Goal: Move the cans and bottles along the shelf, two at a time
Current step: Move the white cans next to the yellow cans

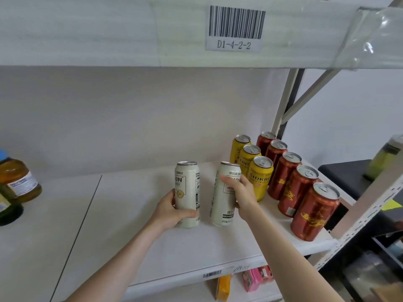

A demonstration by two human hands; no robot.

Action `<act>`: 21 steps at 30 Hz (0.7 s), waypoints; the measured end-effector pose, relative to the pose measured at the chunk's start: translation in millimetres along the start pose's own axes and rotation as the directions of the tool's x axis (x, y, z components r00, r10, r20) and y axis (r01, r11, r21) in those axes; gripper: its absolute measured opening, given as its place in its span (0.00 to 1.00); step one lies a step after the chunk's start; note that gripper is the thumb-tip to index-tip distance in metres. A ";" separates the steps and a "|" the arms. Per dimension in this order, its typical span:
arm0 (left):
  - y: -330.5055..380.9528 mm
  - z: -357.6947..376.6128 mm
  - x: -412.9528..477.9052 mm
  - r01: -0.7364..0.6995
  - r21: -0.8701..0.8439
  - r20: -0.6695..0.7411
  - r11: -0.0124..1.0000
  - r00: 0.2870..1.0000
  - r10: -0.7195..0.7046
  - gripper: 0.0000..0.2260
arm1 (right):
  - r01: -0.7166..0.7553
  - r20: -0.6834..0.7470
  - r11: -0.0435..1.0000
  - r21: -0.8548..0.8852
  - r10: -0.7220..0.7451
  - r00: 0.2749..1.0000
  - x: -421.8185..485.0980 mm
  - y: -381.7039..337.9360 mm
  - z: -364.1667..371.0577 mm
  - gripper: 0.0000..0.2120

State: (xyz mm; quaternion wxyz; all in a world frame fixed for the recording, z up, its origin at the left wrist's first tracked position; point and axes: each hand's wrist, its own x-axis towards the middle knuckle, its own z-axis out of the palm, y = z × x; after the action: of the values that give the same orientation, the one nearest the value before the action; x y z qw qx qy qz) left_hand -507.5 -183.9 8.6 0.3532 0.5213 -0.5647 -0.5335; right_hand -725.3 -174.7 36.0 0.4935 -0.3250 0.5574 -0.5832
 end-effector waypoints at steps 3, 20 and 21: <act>-2.2 0.6 15.8 -0.007 0.003 -0.003 1.000 1.000 0.007 0.33 | 0.020 0.025 1.000 -0.005 -0.020 0.999 18.8 -2.8 3.6 0.18; -12.8 8.6 83.7 -0.079 0.015 -0.169 0.997 0.982 0.080 0.32 | 0.196 0.079 0.980 -0.043 -0.192 0.978 117.4 -2.8 23.5 0.21; -13.8 8.9 86.1 -0.080 0.017 -0.180 0.997 0.980 0.082 0.32 | 0.205 0.080 0.977 -0.050 -0.201 0.976 121.3 -1.2 25.0 0.21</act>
State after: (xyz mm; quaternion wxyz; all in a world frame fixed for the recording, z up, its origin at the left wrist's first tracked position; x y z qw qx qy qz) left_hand -530.9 -263.4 -19.9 0.4220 0.5458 -0.5535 -0.4665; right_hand -738.9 -296.8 20.6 0.4420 -0.4159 0.5192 -0.6017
